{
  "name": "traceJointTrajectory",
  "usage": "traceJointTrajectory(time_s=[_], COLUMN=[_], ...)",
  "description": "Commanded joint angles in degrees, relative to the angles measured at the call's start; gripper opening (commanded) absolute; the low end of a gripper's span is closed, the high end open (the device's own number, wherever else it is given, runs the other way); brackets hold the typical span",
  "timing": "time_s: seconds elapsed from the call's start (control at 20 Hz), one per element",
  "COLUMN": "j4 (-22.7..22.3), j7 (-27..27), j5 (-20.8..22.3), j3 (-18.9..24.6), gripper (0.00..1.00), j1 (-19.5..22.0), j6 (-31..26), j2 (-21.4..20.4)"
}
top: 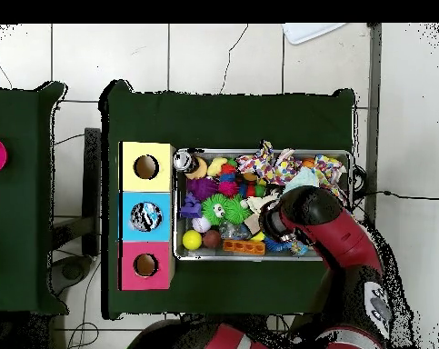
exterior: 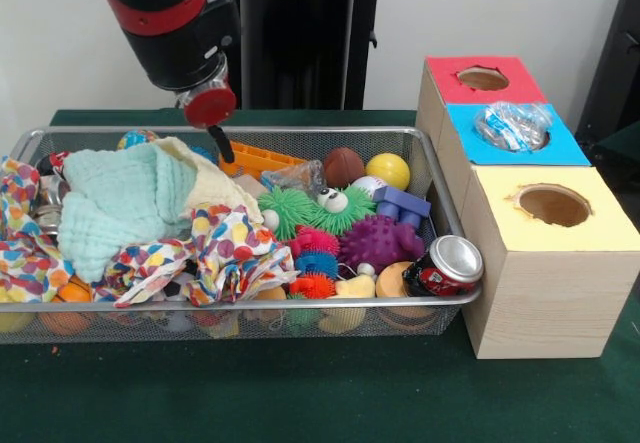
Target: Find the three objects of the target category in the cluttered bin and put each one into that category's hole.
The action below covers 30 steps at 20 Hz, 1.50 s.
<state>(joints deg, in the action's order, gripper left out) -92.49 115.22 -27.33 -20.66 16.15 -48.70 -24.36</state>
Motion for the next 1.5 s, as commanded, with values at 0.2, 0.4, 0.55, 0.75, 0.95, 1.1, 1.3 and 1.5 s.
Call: traceJointTrajectory(time_s=[0.2, 0.4, 0.55, 0.75, 0.95, 1.1, 1.3, 1.5], j4=[-6.52, -7.46, -7.95, -9.56, -9.41, -10.34, -11.83, -13.42], j7=[19.17, 20.86, 21.04, 19.49, 18.36, 17.29, 16.32, 16.21], j5=[-6.24, -8.4, -9.89, -12.33, -14.38, -15.47, -16.58, -16.98], j3=[5.05, 5.56, 6.41, 8.79, 10.88, 12.57, 14.84, 15.17], gripper=[1.0, 1.0, 1.0, 1.0, 1.0, 1.0, 1.0, 1.0], j1=[-3.25, -4.91, -5.66, -5.7, -4.95, -4.04, -2.68, -1.91], j6=[4.41, 5.77, 7.54, 13.46, 17.93, 20.7, 24.1, 23.94], j2=[3.22, 3.78, 4.79, 6.98, 9.92, 10.67, 11.38, 10.4])
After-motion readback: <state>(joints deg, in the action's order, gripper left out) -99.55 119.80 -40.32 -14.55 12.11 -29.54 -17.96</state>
